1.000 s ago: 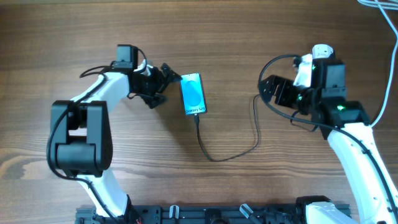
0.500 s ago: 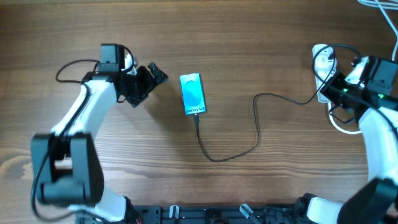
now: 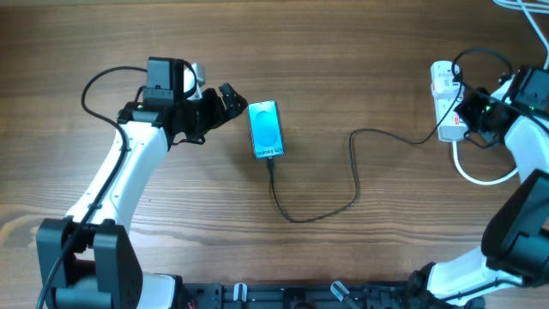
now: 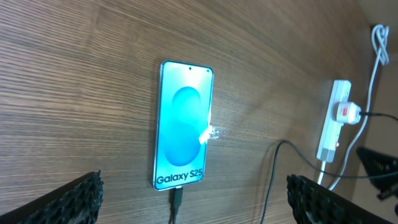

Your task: Plug charger to phone and switch on socket

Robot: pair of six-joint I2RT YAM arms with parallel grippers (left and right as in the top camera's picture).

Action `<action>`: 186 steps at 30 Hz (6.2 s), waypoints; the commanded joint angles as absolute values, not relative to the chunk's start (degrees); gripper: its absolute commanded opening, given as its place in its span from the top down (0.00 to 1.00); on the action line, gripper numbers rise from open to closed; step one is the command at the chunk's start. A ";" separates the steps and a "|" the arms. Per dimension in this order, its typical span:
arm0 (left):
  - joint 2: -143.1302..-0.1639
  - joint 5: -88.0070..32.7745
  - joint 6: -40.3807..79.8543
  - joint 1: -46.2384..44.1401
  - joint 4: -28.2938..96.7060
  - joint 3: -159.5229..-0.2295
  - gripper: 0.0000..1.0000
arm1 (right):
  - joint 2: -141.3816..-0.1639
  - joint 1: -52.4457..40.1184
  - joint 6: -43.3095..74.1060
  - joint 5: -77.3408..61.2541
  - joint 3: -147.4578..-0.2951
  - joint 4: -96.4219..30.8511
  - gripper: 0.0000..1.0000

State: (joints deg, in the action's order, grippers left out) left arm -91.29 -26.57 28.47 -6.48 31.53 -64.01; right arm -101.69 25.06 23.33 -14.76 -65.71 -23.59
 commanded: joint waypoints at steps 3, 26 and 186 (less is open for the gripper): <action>-90.41 -25.87 26.96 -7.66 31.57 -63.99 0.00 | -105.67 26.15 24.73 -13.80 -69.76 -20.10 0.96; -90.41 -25.82 26.96 -7.66 31.53 -63.99 0.00 | -114.45 26.92 25.69 -15.46 -69.76 -12.49 0.96; -50.04 -19.42 16.91 -11.40 52.18 -63.99 0.00 | -53.65 4.23 16.14 -25.04 -69.73 -54.72 0.00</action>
State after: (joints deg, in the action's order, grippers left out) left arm -49.82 -20.14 17.85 -11.00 52.31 -64.01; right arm -52.27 4.51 15.35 -26.26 -69.45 -54.70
